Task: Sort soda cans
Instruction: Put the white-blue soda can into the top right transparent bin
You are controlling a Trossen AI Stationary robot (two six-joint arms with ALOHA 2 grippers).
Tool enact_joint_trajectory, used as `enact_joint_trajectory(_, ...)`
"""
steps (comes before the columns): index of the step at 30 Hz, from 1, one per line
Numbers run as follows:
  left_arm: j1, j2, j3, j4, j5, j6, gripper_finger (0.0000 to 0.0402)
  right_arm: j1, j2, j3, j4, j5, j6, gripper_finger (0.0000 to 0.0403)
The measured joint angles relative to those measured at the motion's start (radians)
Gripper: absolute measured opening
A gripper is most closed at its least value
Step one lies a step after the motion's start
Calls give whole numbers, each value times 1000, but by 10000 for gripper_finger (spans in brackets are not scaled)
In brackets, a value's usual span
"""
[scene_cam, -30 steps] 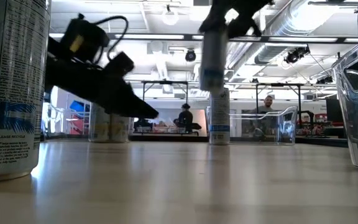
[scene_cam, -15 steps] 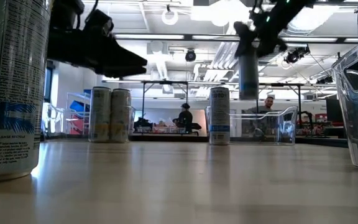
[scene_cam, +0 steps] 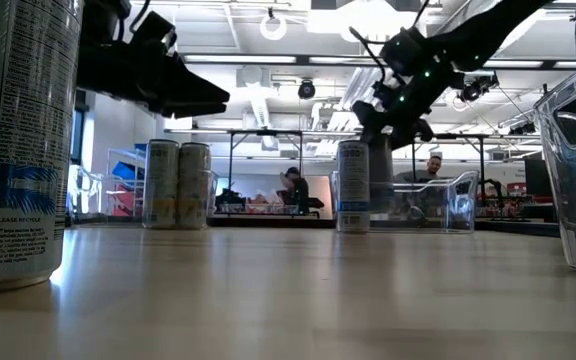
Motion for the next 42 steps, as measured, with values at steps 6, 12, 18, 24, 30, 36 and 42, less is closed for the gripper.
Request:
enact_joint_trajectory(6, 0, 0, 0, -15, 0, -5, 351, 17, 40, 5, 19, 12, -5, 238)
enact_joint_trajectory(12, 0, 0, 0, -28, 0, -25, 351, 28, 38, 4, 8, 13, -3, 238)
enact_joint_trajectory(18, 0, 0, 0, -40, 0, -25, 351, 43, -33, -5, -39, 26, -11, 238)
enact_joint_trajectory(24, 0, 0, 0, -38, -7, -28, 351, 64, -150, -27, -125, 139, 3, 238)
enact_joint_trajectory(30, 0, 0, 0, -33, -7, -27, 351, 112, -175, -256, 178, 153, 80, 238)
enact_joint_trajectory(36, 0, 0, 0, -28, -7, -26, 351, 51, -166, -316, 304, 119, 99, 238)
enact_joint_trajectory(42, 0, 0, 1, -21, -18, -26, 351, 5, -98, -291, 325, 25, 73, 238)
